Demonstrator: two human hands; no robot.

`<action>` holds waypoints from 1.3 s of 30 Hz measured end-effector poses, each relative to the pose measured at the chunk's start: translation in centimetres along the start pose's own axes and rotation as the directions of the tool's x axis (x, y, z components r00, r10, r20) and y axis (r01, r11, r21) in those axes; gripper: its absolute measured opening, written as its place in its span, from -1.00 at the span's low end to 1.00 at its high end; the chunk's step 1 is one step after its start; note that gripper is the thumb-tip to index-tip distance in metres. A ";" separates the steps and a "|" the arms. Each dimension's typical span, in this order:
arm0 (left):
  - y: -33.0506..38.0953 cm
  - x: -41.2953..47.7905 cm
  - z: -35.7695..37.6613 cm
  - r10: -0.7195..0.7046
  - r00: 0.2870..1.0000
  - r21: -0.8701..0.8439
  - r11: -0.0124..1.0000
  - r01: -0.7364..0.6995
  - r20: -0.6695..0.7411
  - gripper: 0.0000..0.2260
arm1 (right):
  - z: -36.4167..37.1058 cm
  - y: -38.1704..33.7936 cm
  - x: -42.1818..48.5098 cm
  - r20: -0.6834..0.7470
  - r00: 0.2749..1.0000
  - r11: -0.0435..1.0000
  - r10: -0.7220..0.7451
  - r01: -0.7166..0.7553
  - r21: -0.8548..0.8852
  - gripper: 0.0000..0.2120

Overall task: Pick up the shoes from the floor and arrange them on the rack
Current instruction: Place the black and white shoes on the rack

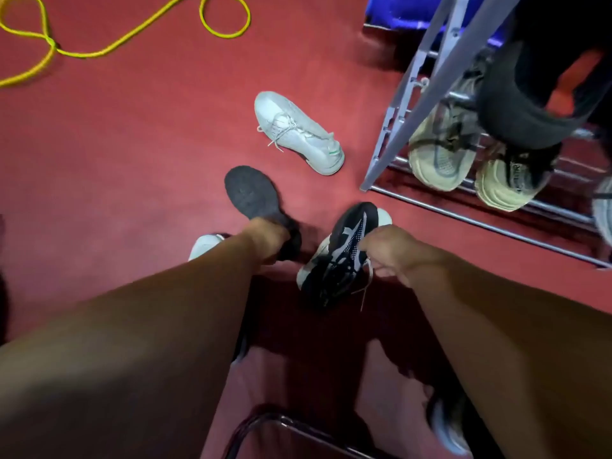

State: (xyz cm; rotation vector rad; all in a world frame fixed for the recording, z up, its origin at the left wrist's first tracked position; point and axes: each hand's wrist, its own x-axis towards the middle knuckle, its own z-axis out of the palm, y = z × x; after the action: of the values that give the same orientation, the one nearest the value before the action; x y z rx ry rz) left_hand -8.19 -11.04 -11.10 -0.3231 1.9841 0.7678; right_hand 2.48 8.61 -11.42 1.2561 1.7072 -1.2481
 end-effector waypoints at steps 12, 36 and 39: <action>-1.9 1.8 0.9 -0.309 0.951 -0.578 0.770 0.270 0.032 -0.87 | 3.4 -0.9 1.6 0.111 0.969 0.875 0.220 -0.246 0.416 -0.72; -1.1 3.5 1.7 -0.281 0.931 -0.766 0.536 0.354 0.233 -0.89 | 4.0 -0.9 4.7 0.002 0.982 0.779 0.190 -0.152 0.609 -0.72; -1.1 3.6 1.9 -0.249 0.941 -0.760 0.559 0.331 0.227 -0.89 | 4.6 -0.6 5.9 0.000 0.987 0.756 0.159 -0.121 0.643 -0.67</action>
State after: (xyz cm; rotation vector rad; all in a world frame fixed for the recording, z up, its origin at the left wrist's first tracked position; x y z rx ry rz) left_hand -8.24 -10.40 -15.28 -1.0987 1.3190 1.3888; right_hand -0.06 6.05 -18.00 1.7843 1.2034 -1.8009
